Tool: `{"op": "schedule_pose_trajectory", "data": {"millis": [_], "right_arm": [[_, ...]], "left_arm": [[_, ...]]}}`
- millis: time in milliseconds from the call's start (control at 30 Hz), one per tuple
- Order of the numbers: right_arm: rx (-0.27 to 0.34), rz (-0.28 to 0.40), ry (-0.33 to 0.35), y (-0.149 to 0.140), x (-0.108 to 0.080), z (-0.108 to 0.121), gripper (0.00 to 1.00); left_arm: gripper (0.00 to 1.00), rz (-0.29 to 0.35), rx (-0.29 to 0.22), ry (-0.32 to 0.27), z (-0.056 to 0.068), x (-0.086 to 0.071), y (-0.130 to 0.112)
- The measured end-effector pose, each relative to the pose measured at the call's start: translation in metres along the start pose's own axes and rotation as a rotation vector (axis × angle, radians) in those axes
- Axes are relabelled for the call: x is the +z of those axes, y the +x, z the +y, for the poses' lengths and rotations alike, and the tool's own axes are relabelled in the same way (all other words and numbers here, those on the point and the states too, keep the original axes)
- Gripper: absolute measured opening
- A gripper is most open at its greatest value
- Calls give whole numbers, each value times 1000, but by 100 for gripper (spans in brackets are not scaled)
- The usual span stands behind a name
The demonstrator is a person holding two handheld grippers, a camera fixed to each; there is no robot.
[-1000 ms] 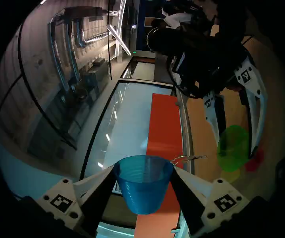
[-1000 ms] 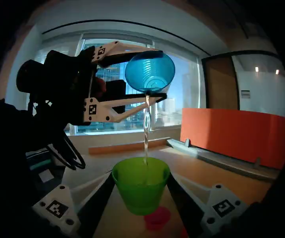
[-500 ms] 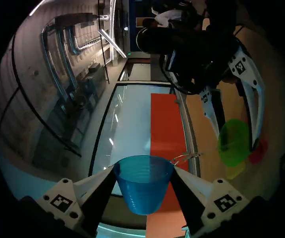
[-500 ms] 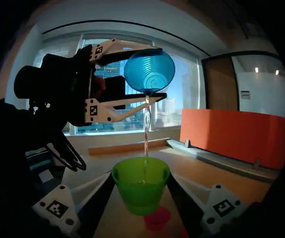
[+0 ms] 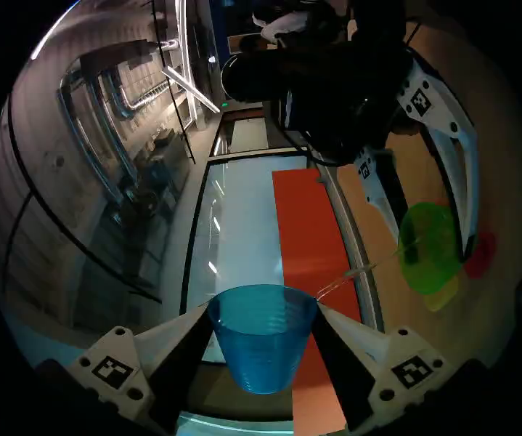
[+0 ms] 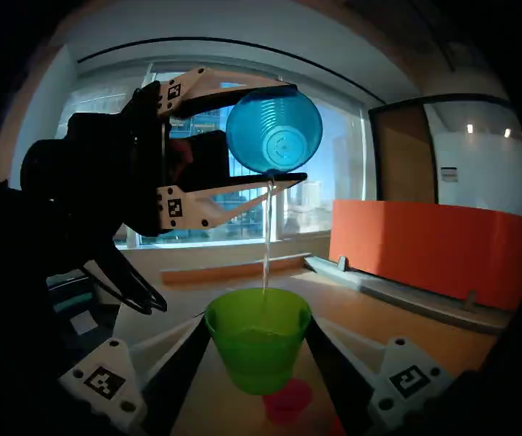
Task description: Pour water
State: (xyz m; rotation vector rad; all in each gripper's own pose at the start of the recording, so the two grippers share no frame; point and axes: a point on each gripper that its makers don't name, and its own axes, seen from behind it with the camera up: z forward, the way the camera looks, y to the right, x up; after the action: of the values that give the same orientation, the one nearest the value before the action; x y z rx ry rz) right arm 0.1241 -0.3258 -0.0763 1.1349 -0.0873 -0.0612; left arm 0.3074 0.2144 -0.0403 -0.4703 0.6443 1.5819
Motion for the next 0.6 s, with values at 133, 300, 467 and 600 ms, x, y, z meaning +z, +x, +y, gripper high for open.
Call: {"op": "schedule_pose_trajectory", "data": {"millis": [133,300,467,600], "right_arm": [[1,3,0,0,0,0,91],[3,4,2,0,1,1,91],[3,4,2,-1,1,1,91],[4,4,1,-1,2,1,91]], "left_arm": [[88,6,42,2,-1,-1,3],[88,15,64,2,5,-1,8],[88,19,52,-2,8,-1,9],[88,23,32,0,6,1,9]]}}
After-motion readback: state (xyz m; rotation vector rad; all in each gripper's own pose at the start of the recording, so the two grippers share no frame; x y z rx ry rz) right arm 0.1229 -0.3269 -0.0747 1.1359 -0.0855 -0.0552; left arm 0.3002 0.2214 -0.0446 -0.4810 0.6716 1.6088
